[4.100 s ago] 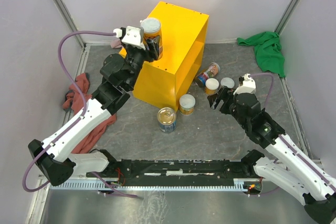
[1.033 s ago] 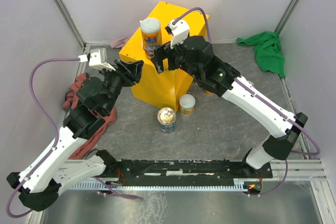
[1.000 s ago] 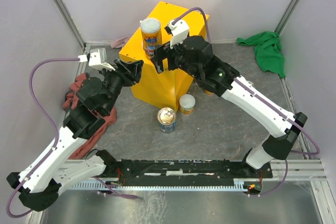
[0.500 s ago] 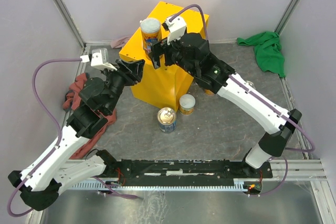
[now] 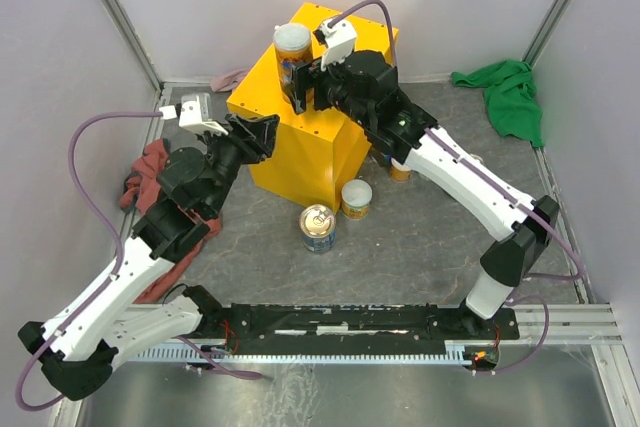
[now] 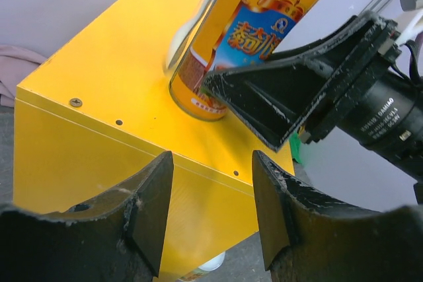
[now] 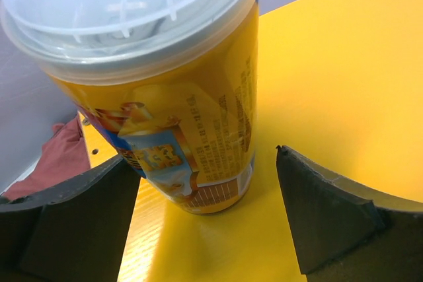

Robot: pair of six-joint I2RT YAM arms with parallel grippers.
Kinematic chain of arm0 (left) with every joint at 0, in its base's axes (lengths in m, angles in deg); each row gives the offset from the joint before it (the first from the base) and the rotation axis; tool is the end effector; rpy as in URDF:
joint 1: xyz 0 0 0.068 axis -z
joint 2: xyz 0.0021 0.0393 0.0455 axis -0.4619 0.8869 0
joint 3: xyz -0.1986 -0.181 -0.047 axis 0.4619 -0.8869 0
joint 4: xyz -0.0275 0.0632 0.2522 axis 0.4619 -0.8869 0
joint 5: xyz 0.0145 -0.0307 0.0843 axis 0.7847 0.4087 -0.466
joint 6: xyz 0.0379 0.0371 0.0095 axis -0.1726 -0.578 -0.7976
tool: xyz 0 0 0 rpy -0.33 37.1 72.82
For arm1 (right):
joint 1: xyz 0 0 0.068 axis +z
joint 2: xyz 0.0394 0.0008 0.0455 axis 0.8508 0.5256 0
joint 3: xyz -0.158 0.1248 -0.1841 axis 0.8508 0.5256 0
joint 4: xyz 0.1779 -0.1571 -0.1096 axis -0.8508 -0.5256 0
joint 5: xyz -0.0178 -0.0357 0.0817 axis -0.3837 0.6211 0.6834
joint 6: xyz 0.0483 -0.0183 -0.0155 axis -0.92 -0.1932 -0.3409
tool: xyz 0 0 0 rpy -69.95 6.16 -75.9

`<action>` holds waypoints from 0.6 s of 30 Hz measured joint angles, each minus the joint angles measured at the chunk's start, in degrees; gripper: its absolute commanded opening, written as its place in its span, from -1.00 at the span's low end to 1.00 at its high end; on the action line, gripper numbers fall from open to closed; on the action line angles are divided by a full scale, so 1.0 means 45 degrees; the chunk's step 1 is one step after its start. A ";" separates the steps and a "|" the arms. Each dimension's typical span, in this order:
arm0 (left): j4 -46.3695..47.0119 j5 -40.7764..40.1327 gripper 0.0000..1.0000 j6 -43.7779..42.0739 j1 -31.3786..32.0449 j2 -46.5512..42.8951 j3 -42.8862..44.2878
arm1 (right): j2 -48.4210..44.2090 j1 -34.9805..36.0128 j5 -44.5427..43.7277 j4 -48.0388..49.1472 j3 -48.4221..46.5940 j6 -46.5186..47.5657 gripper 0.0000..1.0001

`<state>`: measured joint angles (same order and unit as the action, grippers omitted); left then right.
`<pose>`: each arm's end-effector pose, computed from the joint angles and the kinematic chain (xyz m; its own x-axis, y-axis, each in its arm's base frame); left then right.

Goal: Place and organize the canned foods onto the counter

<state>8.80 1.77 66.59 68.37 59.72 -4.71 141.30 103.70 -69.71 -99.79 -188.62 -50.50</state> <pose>0.1484 -0.1094 0.4308 -0.0593 -0.5091 -0.8587 0.3009 0.8111 -0.5016 0.2813 0.2786 0.4575 -0.1783 0.0746 -0.9811 -0.5917 0.7886 0.1675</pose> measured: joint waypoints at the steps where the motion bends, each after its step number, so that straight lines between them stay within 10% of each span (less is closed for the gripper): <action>1: 0.0010 0.0000 0.15 0.0000 0.0000 0.0010 -0.0034 | 0.0068 -0.0112 0.0058 0.0136 0.0000 -0.0029 0.72; 18: 0.0981 -0.0019 0.15 -0.0005 0.0000 0.0010 -0.1175 | 0.3152 -0.2229 0.1593 0.1651 -0.2730 -0.0034 0.54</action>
<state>13.22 1.68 66.57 68.37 59.77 -10.00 155.49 93.67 -62.54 -92.36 -200.90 -50.65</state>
